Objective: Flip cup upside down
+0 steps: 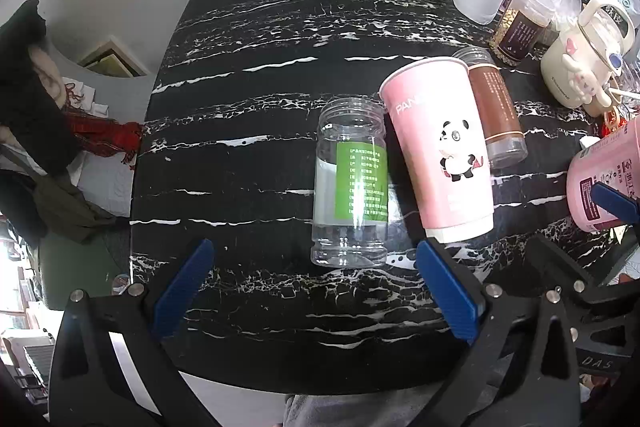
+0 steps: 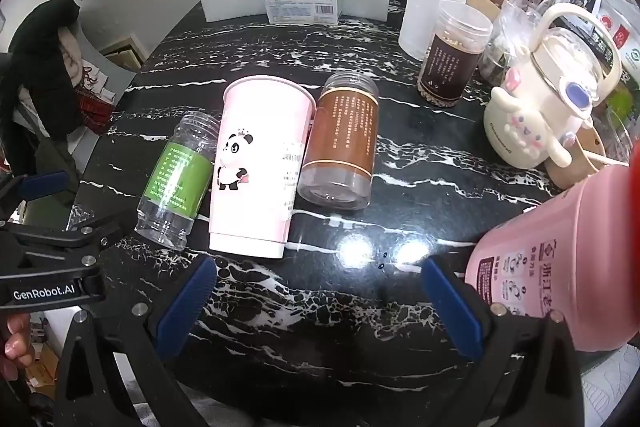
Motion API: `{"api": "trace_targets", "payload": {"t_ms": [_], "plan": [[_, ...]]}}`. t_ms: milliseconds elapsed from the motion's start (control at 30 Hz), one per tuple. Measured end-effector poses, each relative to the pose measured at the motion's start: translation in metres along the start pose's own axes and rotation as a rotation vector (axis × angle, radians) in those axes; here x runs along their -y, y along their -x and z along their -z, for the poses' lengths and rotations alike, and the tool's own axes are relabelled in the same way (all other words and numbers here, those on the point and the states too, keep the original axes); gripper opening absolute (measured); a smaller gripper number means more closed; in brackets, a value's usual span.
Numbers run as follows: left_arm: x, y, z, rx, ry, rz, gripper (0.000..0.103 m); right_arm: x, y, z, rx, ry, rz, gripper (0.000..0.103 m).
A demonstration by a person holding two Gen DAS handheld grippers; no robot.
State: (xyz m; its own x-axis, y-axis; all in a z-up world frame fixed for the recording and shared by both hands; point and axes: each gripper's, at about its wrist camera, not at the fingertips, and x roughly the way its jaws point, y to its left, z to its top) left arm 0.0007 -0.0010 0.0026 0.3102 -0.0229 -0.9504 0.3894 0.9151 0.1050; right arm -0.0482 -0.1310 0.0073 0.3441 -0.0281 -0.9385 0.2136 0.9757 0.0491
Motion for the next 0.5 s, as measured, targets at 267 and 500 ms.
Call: {"api": "trace_targets", "payload": {"t_ms": [267, 500], "plan": [[-0.003, 0.0023, 0.0001, 0.002, 0.009, -0.001, 0.102, -0.0007, -0.0005, 0.0007, 0.006, 0.005, -0.004, 0.102], [-0.0053, 0.0023, 0.0017, 0.0, 0.016, -0.001, 0.102, -0.0024, -0.0011, -0.0001, 0.003, 0.008, -0.004, 0.102]]}}
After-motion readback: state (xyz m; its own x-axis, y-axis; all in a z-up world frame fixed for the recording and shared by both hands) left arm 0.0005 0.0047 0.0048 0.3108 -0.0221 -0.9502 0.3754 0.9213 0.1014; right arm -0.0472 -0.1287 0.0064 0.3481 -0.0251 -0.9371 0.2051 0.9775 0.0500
